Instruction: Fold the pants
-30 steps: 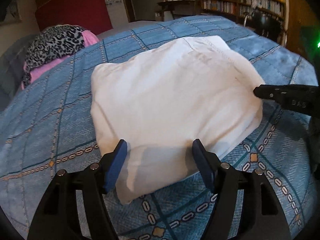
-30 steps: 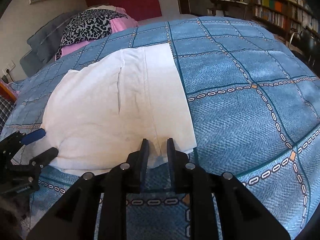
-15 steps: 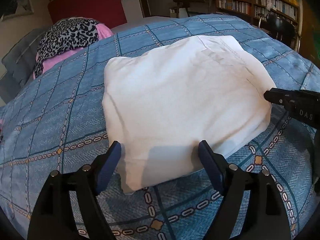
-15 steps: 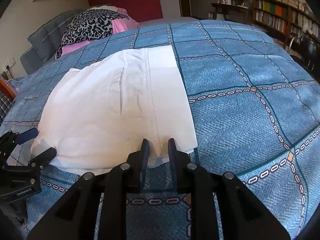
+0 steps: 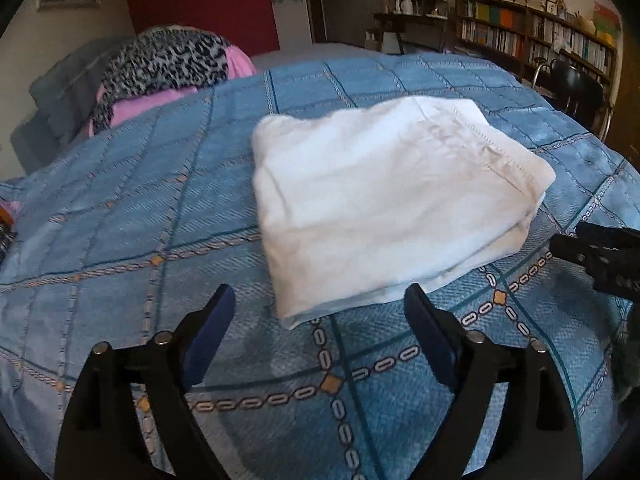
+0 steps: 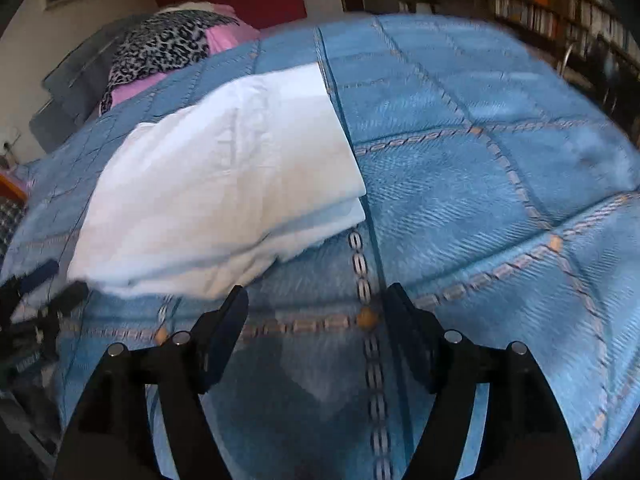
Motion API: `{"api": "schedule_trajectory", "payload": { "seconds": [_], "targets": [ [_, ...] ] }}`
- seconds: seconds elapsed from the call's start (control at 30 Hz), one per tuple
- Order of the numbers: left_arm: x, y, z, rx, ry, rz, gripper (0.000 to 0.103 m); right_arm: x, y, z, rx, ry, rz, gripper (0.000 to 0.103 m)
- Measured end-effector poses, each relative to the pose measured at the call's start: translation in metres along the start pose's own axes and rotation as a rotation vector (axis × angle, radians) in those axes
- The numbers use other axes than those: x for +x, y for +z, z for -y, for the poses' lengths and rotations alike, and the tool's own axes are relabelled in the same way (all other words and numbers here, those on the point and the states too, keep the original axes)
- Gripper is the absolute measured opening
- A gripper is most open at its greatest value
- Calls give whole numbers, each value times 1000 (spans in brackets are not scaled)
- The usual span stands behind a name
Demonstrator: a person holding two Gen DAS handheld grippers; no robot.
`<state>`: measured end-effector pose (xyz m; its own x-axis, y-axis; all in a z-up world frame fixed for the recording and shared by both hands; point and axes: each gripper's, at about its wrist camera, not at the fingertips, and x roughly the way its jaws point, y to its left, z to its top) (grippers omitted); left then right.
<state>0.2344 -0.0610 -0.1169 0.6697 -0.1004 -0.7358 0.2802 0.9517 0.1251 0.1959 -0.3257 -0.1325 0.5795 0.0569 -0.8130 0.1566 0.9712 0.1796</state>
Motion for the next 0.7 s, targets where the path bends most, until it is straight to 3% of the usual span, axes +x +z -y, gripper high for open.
{"api": "schedule_trajectory", "payload": {
  "seconds": [0.13,0.33,0.6,0.7],
  "targets": [
    [-24,3,0,-20,4,41,96,-30,-10,-11,-24,-4,68,72],
    [-59,16,-1,-40,-9,110,100,-69,-3,-28,-35,31,156,82],
    [-76,32,4,-29,29,117,100,-99,12,-51,-77,41,228,83],
    [-75,33,4,-32,67,112,100,-102,11,-60,-113,9,249,83]
  ]
}}
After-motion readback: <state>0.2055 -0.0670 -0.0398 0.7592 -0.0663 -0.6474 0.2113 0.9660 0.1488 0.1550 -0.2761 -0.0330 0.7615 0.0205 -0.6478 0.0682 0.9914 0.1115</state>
